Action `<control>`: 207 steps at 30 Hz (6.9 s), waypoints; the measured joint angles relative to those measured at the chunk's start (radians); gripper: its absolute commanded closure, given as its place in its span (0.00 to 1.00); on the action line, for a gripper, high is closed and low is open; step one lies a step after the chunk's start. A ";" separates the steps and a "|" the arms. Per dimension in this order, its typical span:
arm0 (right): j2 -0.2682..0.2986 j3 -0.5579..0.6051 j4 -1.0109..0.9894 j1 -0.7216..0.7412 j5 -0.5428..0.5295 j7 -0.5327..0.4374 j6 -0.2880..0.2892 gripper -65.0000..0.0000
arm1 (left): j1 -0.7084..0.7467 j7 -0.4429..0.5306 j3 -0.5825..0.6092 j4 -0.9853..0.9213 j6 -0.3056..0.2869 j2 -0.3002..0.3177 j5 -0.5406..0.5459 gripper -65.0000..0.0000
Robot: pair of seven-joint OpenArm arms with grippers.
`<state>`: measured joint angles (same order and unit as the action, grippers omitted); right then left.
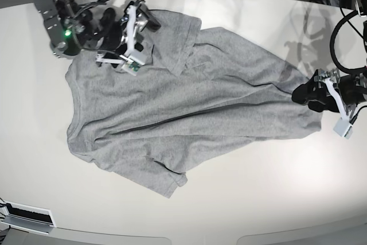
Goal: Layout the t-shirt on the table in an organized manner, then fold the t-shirt properly
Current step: 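Grasp the shirt collar with the right gripper and drag it outward, then hold the collar with the right gripper and regrasp the hem with the left, then move the left gripper onto the bunched shirt body and grasp the fabric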
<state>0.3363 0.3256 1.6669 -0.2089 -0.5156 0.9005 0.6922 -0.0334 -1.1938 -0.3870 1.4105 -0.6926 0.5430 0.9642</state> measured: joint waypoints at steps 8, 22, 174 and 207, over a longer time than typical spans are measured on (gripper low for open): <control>-0.043 0.000 0.000 -0.004 0.006 -0.025 0.000 0.58 | 0.000 0.000 0.000 0.000 0.000 0.000 0.000 0.36; -0.032 -0.002 0.185 -0.026 -0.144 0.229 0.000 1.00 | 0.000 0.000 0.000 0.000 0.000 0.000 0.000 0.36; 0.198 0.000 0.263 -0.143 -0.045 0.038 -0.022 0.51 | -0.045 0.383 0.392 0.013 0.078 -0.408 -0.588 0.34; 0.198 0.000 0.263 -0.143 -0.045 0.038 -0.022 0.51 | -0.047 0.193 0.391 0.159 0.011 -0.408 -0.521 1.00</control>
<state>0.5339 0.3256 1.9297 -0.3523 -0.5606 0.9382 0.6701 -0.0799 -1.0008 0.0044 1.5696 -0.6819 0.1352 0.4435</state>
